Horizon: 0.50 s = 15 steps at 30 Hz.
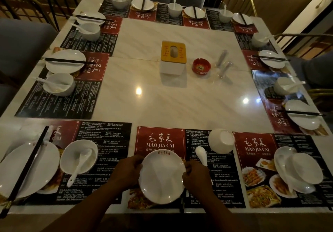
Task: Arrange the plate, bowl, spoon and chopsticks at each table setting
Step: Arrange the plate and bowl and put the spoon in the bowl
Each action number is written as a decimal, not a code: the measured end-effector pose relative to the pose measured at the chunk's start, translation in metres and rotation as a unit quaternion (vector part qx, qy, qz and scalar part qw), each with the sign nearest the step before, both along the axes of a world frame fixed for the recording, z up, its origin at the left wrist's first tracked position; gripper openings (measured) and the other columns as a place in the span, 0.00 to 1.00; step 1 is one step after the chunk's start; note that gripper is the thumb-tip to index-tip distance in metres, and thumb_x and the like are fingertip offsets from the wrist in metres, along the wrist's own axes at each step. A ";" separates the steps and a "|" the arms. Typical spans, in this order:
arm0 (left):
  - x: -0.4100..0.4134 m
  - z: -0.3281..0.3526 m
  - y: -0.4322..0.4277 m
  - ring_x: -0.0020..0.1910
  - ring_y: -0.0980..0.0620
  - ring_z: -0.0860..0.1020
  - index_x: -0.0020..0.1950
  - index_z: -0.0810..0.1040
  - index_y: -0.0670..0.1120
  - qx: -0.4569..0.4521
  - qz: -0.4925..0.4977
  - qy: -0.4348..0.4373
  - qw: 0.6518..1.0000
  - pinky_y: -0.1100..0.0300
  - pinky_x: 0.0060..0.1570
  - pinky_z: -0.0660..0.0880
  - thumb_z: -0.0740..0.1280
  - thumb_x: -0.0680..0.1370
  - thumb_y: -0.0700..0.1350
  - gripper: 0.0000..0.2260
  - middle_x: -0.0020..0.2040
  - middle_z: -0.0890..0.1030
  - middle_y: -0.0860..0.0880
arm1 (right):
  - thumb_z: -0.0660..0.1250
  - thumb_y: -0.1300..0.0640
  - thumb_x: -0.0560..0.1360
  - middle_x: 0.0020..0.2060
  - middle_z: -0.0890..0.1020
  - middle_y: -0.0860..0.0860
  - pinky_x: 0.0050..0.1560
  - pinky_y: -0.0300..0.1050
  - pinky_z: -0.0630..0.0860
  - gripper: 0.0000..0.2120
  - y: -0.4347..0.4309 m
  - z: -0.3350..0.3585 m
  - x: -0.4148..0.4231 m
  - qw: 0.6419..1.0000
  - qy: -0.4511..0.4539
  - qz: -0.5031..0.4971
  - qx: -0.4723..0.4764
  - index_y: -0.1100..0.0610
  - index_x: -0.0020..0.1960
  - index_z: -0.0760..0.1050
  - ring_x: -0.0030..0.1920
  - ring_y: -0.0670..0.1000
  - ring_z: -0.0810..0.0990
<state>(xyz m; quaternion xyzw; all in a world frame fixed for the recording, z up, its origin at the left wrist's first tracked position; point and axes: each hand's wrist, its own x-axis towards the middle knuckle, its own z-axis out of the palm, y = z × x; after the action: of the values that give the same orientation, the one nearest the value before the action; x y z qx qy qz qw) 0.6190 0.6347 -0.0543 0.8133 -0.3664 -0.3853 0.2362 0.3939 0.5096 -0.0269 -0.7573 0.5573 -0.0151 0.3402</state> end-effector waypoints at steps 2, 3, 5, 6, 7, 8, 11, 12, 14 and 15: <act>0.000 0.002 0.000 0.53 0.57 0.79 0.62 0.80 0.55 0.002 -0.004 0.000 1.000 0.54 0.57 0.79 0.68 0.80 0.45 0.12 0.56 0.83 0.56 | 0.68 0.66 0.72 0.41 0.83 0.48 0.35 0.24 0.68 0.09 0.000 -0.001 0.000 1.000 0.008 -0.001 0.011 0.55 0.49 0.81 0.40 0.44 0.79; 0.000 0.003 0.000 0.54 0.57 0.80 0.63 0.80 0.55 0.003 -0.003 -0.001 1.000 0.53 0.57 0.79 0.68 0.80 0.45 0.12 0.56 0.83 0.56 | 0.68 0.65 0.72 0.42 0.84 0.48 0.35 0.24 0.67 0.09 0.000 -0.001 0.000 1.000 0.009 -0.002 0.016 0.55 0.50 0.81 0.41 0.45 0.79; -0.001 0.004 -0.001 0.54 0.56 0.80 0.63 0.79 0.54 0.007 -0.002 0.000 1.000 0.53 0.57 0.79 0.68 0.79 0.45 0.13 0.57 0.82 0.56 | 0.68 0.65 0.72 0.41 0.83 0.48 0.35 0.25 0.68 0.09 -0.002 -0.001 -0.001 1.000 0.009 -0.001 0.022 0.55 0.49 0.80 0.40 0.45 0.79; -0.001 0.005 0.000 0.54 0.56 0.80 0.64 0.79 0.54 0.009 -0.001 0.001 1.000 0.53 0.57 0.79 0.68 0.79 0.45 0.13 0.57 0.82 0.56 | 0.68 0.65 0.71 0.40 0.83 0.48 0.35 0.26 0.69 0.09 -0.002 0.000 -0.001 1.000 0.007 0.002 0.025 0.55 0.49 0.80 0.40 0.45 0.79; -0.001 0.006 0.000 0.54 0.57 0.80 0.64 0.79 0.54 0.010 0.001 0.003 1.000 0.53 0.57 0.79 0.68 0.80 0.45 0.13 0.57 0.82 0.56 | 0.68 0.65 0.71 0.39 0.83 0.47 0.36 0.27 0.71 0.09 -0.003 0.000 -0.002 1.000 0.004 0.007 0.029 0.55 0.49 0.80 0.39 0.45 0.80; -0.002 0.006 0.001 0.54 0.57 0.80 0.64 0.78 0.54 0.009 0.003 0.005 1.000 0.53 0.56 0.79 0.68 0.80 0.45 0.13 0.57 0.82 0.56 | 0.68 0.65 0.71 0.39 0.82 0.47 0.37 0.29 0.74 0.09 -0.003 0.000 -0.002 0.999 0.000 0.011 0.034 0.54 0.48 0.80 0.39 0.45 0.80; -0.002 0.005 0.002 0.52 0.59 0.79 0.64 0.78 0.55 0.007 0.011 0.010 1.000 0.57 0.54 0.79 0.68 0.80 0.45 0.13 0.57 0.82 0.56 | 0.68 0.64 0.72 0.39 0.82 0.47 0.44 0.39 0.80 0.08 -0.005 0.001 -0.004 0.999 -0.005 0.022 0.042 0.55 0.49 0.80 0.40 0.46 0.81; -0.002 0.004 0.002 0.51 0.60 0.79 0.64 0.79 0.55 0.004 0.012 0.005 1.000 0.59 0.53 0.78 0.68 0.80 0.46 0.13 0.56 0.82 0.56 | 0.68 0.63 0.73 0.40 0.82 0.47 0.45 0.42 0.81 0.07 -0.006 0.001 -0.004 0.999 -0.008 0.025 0.040 0.55 0.49 0.80 0.40 0.46 0.81; -0.003 0.003 0.002 0.49 0.62 0.78 0.62 0.79 0.56 -0.016 0.006 -0.030 0.999 0.64 0.51 0.76 0.68 0.79 0.47 0.12 0.56 0.83 0.56 | 0.67 0.62 0.74 0.40 0.82 0.46 0.47 0.46 0.81 0.06 -0.008 0.003 -0.007 0.999 -0.026 0.023 0.019 0.54 0.48 0.80 0.41 0.45 0.80; -0.002 0.003 0.002 0.49 0.62 0.77 0.62 0.79 0.57 -0.027 -0.006 -0.071 0.997 0.65 0.50 0.75 0.70 0.78 0.49 0.12 0.56 0.82 0.55 | 0.67 0.62 0.75 0.43 0.81 0.46 0.48 0.46 0.81 0.07 -0.010 0.004 -0.011 0.999 -0.036 0.019 -0.007 0.54 0.50 0.79 0.43 0.45 0.79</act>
<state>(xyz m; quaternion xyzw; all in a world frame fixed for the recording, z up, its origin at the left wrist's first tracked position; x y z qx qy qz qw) 0.6174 0.6363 -0.0513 0.8294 -0.3977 -0.3182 0.2294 0.3829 0.4994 -0.0229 -0.7690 0.5303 -0.0401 0.3546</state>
